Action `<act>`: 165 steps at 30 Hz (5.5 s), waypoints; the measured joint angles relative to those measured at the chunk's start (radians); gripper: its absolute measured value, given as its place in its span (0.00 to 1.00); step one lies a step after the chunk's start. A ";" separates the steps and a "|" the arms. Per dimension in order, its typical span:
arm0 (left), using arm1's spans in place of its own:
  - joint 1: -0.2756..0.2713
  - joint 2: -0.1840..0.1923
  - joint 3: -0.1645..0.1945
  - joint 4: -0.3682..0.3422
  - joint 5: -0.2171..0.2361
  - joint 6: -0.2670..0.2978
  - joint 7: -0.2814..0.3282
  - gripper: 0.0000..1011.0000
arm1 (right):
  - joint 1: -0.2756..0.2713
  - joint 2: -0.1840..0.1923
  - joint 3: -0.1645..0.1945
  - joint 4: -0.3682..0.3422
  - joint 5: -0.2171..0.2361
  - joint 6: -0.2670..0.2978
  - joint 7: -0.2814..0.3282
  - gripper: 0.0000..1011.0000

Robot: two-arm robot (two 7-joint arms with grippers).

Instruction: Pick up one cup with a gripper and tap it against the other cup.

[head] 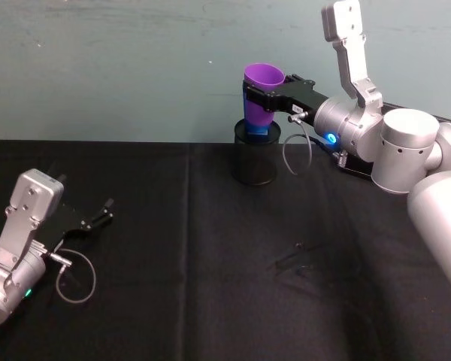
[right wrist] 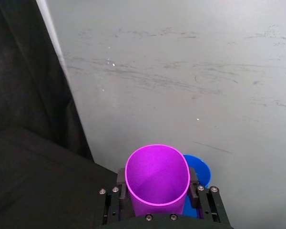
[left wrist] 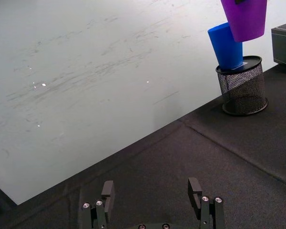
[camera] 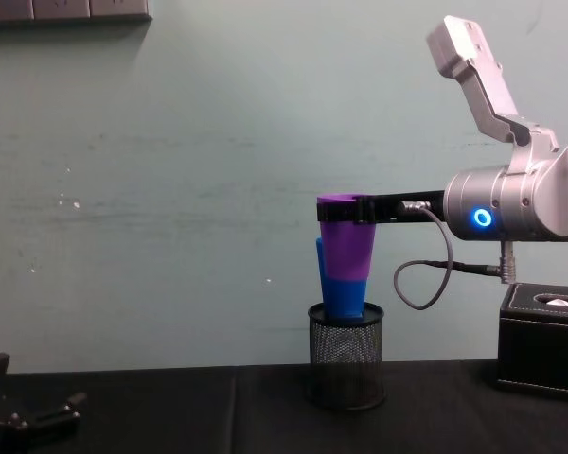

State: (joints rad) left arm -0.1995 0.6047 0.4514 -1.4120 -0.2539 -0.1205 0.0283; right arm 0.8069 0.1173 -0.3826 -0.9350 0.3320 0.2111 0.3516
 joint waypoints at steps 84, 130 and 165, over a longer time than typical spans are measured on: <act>0.000 0.000 0.000 0.000 0.000 0.000 0.000 1.00 | -0.211 0.190 -0.028 -0.393 0.101 0.118 0.159 0.72; 0.000 0.000 0.000 0.000 0.000 0.000 0.000 1.00 | -0.376 0.473 -0.062 -0.618 0.238 0.031 0.385 0.72; 0.000 0.000 0.000 0.000 0.000 0.000 0.000 1.00 | -0.375 0.470 -0.059 -0.616 0.238 0.035 0.382 0.72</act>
State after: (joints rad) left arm -0.1995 0.6047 0.4514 -1.4120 -0.2539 -0.1205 0.0283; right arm 0.4323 0.5877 -0.4413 -1.5513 0.5701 0.2461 0.7338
